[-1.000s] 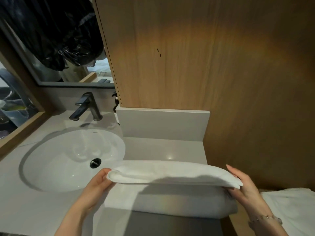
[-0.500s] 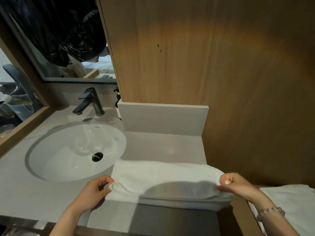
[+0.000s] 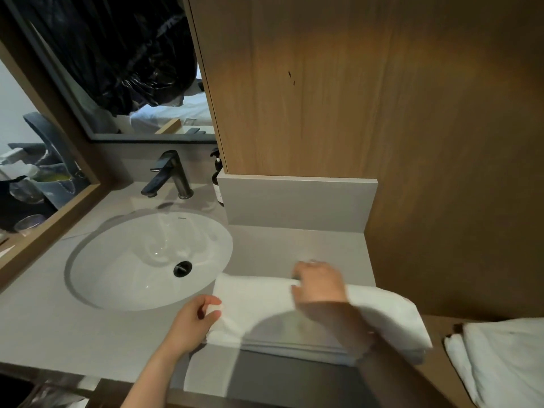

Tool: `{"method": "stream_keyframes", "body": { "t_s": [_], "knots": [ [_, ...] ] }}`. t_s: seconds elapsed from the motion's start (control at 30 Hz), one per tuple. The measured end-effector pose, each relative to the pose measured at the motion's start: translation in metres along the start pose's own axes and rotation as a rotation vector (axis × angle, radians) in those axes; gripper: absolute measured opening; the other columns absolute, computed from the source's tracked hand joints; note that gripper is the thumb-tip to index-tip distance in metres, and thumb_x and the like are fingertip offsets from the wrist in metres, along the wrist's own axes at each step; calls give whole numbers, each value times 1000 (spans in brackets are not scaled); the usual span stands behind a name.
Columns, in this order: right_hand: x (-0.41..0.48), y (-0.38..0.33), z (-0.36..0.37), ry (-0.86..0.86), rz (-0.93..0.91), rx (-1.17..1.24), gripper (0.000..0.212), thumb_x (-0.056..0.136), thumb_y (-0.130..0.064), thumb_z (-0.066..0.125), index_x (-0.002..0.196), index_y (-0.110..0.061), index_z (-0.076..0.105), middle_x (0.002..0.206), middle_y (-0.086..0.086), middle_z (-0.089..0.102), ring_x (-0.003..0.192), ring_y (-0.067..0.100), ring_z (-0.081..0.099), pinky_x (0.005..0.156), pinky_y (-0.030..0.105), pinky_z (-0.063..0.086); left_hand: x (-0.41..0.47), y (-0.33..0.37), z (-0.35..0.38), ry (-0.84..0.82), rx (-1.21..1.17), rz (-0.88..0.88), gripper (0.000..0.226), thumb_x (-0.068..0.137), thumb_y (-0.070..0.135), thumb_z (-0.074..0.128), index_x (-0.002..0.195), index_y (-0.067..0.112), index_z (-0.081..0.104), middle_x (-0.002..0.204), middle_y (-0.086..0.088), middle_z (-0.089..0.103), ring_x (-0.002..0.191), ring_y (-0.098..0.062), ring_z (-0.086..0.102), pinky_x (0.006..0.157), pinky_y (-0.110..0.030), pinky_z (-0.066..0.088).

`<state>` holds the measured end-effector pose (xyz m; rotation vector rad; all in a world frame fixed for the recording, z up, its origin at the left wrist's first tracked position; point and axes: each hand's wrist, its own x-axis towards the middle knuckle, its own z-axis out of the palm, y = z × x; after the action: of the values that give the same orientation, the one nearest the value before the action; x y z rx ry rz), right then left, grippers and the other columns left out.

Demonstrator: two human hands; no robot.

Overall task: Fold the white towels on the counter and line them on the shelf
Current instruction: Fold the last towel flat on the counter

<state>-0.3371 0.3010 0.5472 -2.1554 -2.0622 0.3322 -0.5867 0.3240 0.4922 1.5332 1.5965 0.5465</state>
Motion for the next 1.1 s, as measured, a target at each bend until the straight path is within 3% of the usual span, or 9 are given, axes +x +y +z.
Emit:
{"method": "stream_keyframes", "body": {
  "t_s": [0.1,0.3,0.37,0.5,0.63,0.73,0.83,1.0,1.1],
  "knots": [
    [13,-62,51,-19,-132,108,49,92,-32,41,139,-17,43,147,4,39,138,22,32,112,41,21,-7,-4,-4,-43,-13,36,29,88,-2,57,96,25,58,102,-18,61,82,-18,55,71,-14,44],
    [10,-77,110,-90,-128,34,56,81,-37,31,116,-15,68,125,2,63,115,17,60,102,49,32,0,8,-12,-43,-143,-51,36,89,10,62,118,22,44,100,-8,63,86,-9,58,67,-12,45],
    [8,-79,99,-71,-79,57,56,85,-37,30,126,-14,61,136,3,54,125,18,52,108,49,26,15,19,-10,54,-157,-124,33,92,26,57,122,20,44,90,2,61,85,-13,57,70,-19,41],
    [15,-79,99,-44,-170,-26,57,101,-36,21,152,-16,3,159,0,-5,146,17,-6,113,42,-11,41,28,8,155,61,-94,35,98,24,45,129,8,43,80,1,58,91,-24,55,80,-30,38],
    [13,-74,96,-64,-119,53,62,98,-51,16,152,-21,5,160,0,-2,146,17,-6,113,36,-10,43,22,32,365,209,-41,36,98,10,35,133,14,40,93,-16,64,94,-36,58,72,-33,38],
    [6,-58,95,-8,-16,159,104,63,-71,-20,151,-25,9,160,-3,-1,147,17,-2,108,28,-11,45,16,39,411,265,-11,48,95,7,33,141,22,33,100,-21,61,94,-37,57,80,-39,44],
    [1,-29,94,66,62,193,117,56,-75,-30,150,-23,15,159,-1,8,146,18,6,109,28,-8,48,14,40,411,303,3,56,93,5,34,145,24,27,99,-21,59,95,-39,54,81,-41,43],
    [-12,27,88,125,214,82,84,91,-64,1,129,-12,55,136,11,53,124,29,52,104,42,38,47,18,42,430,368,29,66,91,0,35,149,26,17,96,-18,60,93,-37,54,72,-39,41],
    [-23,55,84,152,266,36,79,91,-64,9,126,-11,57,132,12,56,119,30,55,99,42,44,49,19,42,430,420,9,67,92,3,37,150,28,11,86,-14,58,76,-31,52,62,-36,39]
  ]
}}
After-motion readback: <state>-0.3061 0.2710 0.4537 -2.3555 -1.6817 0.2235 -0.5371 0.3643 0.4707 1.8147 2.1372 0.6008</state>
